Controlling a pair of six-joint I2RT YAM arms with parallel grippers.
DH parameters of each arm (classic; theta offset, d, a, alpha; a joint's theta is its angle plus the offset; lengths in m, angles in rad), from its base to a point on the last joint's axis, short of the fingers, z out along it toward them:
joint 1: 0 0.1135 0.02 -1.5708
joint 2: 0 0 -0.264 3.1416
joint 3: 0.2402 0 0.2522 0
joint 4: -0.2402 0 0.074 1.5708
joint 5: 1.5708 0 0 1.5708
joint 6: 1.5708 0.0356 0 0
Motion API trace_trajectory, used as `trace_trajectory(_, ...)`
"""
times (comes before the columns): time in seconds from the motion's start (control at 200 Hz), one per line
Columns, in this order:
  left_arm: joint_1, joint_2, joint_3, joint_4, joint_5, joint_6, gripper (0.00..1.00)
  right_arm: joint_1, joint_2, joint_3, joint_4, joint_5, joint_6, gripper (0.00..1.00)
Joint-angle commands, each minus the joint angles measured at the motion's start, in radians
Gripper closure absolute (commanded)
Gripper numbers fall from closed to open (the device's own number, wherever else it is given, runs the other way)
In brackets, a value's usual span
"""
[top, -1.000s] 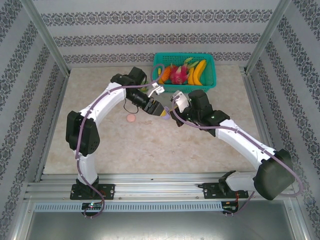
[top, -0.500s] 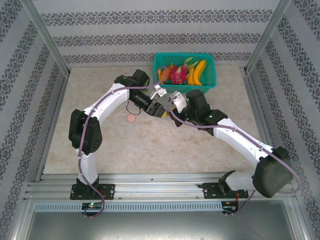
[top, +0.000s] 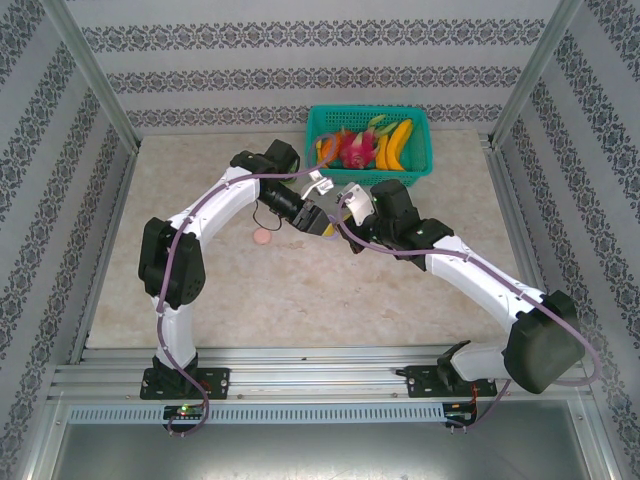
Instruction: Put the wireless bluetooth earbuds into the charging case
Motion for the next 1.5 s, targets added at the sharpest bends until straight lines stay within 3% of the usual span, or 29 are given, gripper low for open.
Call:
trace_trajectory(0.0, -0.011, 0.015, -0.014, -0.037, 0.029, 0.041, 0.62, 0.007, 0.006, 0.028, 0.004, 0.016, -0.019, 1.00)
trace_trajectory(0.325, -0.011, 0.022, -0.015, -0.035, 0.035, 0.043, 0.78, 0.006, 0.009, 0.029, 0.005, 0.017, -0.017, 1.00)
trace_trajectory(0.445, -0.011, 0.017, -0.022, -0.023, 0.035, 0.039, 0.92, 0.003, 0.009, 0.034, 0.007, 0.030, 0.006, 1.00)
trace_trajectory(0.585, -0.009, -0.017, -0.073, 0.050, 0.002, 0.010, 1.00, -0.028, -0.021, 0.044, -0.001, 0.007, 0.085, 0.74)
trace_trajectory(0.764, 0.011, -0.126, -0.219, 0.280, -0.049, -0.093, 1.00, -0.102, -0.125, 0.024, -0.039, -0.100, 0.220, 0.61)
trace_trajectory(0.979, 0.017, -0.249, -0.344, 0.536, -0.186, -0.198, 1.00, -0.162, -0.179, 0.000, -0.085, -0.103, 0.435, 0.50)
trace_trajectory(1.309, 0.016, -0.346, -0.539, 0.952, -0.449, -0.316, 1.00, -0.157, 0.015, 0.081, -0.172, 0.025, 0.654, 0.48)
trace_trajectory(1.494, 0.016, -0.414, -0.754, 1.345, -0.509, -0.351, 1.00, -0.150, 0.165, 0.169, -0.245, 0.041, 0.644, 0.47)
